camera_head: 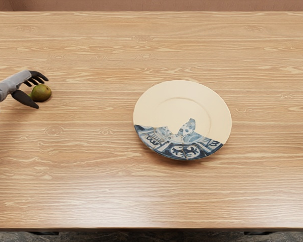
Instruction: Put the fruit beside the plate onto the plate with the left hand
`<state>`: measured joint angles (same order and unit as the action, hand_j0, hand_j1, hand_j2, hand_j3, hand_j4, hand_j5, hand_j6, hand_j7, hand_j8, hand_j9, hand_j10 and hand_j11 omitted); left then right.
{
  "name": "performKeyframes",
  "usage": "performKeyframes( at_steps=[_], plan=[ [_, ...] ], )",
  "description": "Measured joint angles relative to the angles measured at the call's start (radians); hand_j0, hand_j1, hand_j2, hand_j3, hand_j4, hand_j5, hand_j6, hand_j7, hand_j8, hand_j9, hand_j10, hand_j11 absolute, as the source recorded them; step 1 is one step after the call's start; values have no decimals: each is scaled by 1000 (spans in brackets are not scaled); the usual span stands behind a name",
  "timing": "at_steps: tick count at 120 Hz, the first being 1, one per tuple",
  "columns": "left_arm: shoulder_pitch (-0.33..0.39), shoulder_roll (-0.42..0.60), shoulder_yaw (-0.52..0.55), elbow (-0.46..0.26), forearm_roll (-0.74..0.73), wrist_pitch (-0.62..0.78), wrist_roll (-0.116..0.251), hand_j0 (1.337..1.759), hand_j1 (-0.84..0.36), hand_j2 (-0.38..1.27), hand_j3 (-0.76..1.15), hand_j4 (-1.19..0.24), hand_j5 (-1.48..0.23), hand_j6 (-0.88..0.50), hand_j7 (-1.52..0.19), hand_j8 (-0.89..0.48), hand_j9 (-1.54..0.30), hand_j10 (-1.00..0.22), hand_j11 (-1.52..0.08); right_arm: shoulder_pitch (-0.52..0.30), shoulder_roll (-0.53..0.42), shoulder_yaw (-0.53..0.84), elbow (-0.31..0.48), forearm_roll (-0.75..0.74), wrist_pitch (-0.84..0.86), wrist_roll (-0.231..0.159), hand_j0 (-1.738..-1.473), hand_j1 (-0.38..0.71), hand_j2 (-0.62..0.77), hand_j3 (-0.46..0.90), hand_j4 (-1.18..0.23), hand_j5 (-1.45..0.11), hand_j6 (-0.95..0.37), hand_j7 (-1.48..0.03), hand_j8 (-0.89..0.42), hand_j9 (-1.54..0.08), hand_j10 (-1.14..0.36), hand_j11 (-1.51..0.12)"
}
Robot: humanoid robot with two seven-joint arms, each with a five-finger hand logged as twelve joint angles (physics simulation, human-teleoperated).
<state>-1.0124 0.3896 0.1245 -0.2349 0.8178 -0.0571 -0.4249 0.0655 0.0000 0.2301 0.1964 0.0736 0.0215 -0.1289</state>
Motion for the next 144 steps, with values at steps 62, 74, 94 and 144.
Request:
performKeyframes(
  at_steps=[62,74,94,144],
  plan=[
    [-15,0,10,-1,1,-45,0,1658,-148,88,0,-426,-537,-412,-543,-422,-543,-421,-542,0,0,0,0,0,0,-1,-1658,-317,-5,0,-26,-34,-26,-34,-26,-34,-26,-34],
    [-21,2,13,0,1,-57,0,1658,-162,90,0,-437,-551,-421,-558,-433,-558,-432,-557,0,0,0,0,0,0,-1,-1658,-317,-5,0,-26,-34,-26,-34,-26,-34,-26,-34],
    [-21,3,15,1,1,-76,1,1658,-185,95,0,-460,-575,-417,-584,-454,-584,-453,-583,-1,0,0,0,0,0,-1,-1658,-317,-5,0,-26,-34,-26,-34,-26,-34,-26,-34],
    [-23,3,23,0,1,-84,0,1658,-226,102,0,-492,-621,-468,-628,-487,-628,-486,-628,0,0,0,0,0,0,0,-1658,-317,-5,0,-27,-35,-27,-35,-27,-35,-27,-35]
  ],
)
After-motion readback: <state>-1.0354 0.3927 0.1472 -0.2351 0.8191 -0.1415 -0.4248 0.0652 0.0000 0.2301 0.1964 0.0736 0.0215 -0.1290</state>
